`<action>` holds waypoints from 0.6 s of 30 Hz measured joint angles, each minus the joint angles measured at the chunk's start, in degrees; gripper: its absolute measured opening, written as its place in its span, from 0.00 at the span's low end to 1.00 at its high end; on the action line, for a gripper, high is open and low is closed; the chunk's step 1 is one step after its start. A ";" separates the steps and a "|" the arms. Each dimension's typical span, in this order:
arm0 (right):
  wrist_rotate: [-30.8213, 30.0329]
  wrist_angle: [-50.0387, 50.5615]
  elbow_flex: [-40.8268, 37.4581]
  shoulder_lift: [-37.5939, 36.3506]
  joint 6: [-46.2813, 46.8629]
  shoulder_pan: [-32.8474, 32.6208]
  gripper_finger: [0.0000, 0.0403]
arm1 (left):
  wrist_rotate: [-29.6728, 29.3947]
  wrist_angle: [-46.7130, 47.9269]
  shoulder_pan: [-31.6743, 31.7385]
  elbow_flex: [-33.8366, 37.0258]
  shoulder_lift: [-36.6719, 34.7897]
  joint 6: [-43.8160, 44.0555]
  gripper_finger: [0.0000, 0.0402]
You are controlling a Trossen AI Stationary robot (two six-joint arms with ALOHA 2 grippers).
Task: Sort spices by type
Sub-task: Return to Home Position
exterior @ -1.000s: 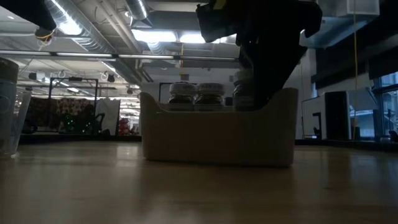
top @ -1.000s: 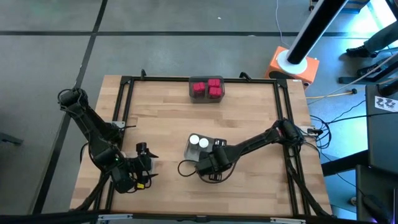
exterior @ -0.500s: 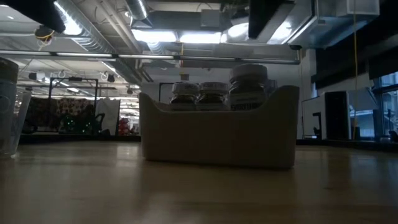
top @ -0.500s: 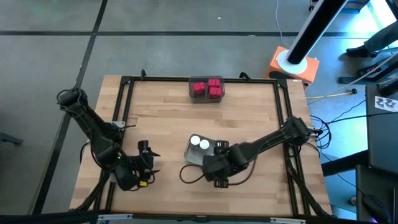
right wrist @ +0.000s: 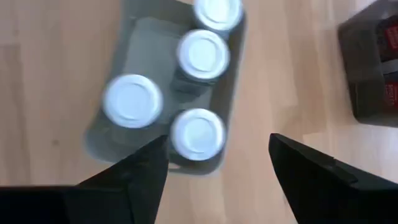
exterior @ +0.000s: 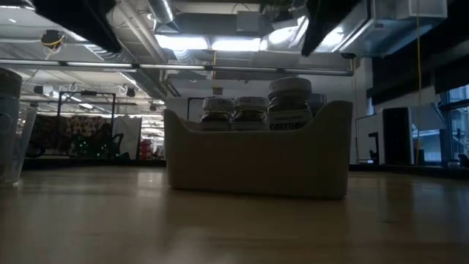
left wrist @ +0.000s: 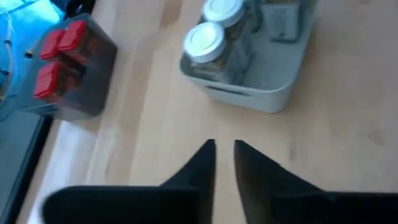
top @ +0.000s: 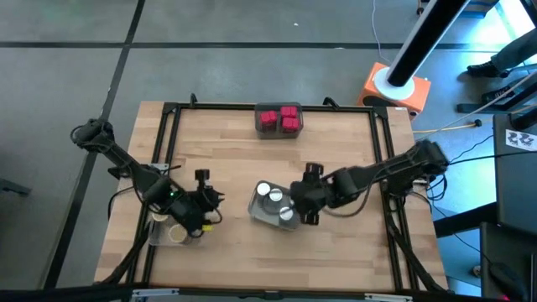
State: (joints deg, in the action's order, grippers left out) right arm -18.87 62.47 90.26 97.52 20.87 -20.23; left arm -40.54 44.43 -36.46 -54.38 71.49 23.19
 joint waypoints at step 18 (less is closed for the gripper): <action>10.18 -43.70 -47.68 -34.69 -9.32 19.29 0.35 | 33.01 -34.04 29.39 22.87 -17.76 -22.87 0.00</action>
State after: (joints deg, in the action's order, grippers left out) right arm -8.69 18.77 42.58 62.83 11.55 -0.94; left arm -7.54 10.40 -7.07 -31.51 53.73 0.32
